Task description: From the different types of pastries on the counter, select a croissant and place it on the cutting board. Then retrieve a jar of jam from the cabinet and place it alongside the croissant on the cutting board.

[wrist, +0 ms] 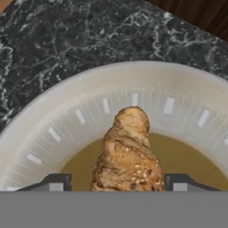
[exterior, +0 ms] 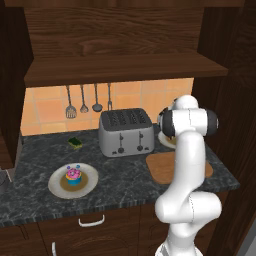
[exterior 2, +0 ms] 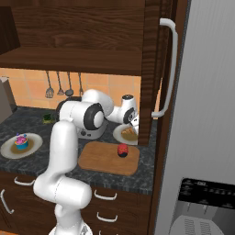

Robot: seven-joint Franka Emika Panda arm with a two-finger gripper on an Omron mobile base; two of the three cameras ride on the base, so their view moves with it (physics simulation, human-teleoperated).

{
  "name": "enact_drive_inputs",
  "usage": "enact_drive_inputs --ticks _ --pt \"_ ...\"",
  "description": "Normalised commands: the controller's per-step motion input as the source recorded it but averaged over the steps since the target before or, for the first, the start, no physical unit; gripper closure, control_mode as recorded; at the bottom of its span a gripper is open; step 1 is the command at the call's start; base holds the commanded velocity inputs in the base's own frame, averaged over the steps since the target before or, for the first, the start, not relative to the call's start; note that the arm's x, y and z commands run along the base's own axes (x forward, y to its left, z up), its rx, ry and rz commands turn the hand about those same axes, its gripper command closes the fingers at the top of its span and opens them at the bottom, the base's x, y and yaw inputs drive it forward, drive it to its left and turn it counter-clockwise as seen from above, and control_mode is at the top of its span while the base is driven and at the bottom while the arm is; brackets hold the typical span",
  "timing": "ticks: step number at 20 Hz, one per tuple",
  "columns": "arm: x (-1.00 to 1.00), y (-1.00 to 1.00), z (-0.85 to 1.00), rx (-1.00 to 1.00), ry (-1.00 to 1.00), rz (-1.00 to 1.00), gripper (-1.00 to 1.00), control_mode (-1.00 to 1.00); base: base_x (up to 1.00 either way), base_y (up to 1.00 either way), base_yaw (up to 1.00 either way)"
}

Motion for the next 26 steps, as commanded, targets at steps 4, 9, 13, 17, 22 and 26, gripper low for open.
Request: enact_drive_inputs --ticks 4,9,13,17,22,26 --pt "0.00 0.12 -0.11 0.02 0.02 0.00 1.00 -1.00 0.00 0.00 0.00" --pt "0.00 0.30 0.15 0.20 0.08 -0.02 1.00 -1.00 0.00 0.00 0.00" --pt "-0.03 0.46 0.33 0.08 0.00 -0.03 1.00 -1.00 0.00 0.00 0.00" --pt "-0.21 0.36 0.12 -0.03 0.00 0.00 1.00 -1.00 0.00 0.00 0.00" --pt "-0.65 0.24 0.24 -0.07 -0.01 0.00 1.00 -1.00 0.00 0.00 0.00" --pt "-0.65 0.23 0.41 -0.11 -0.11 0.00 1.00 -1.00 0.00 0.00 0.00"
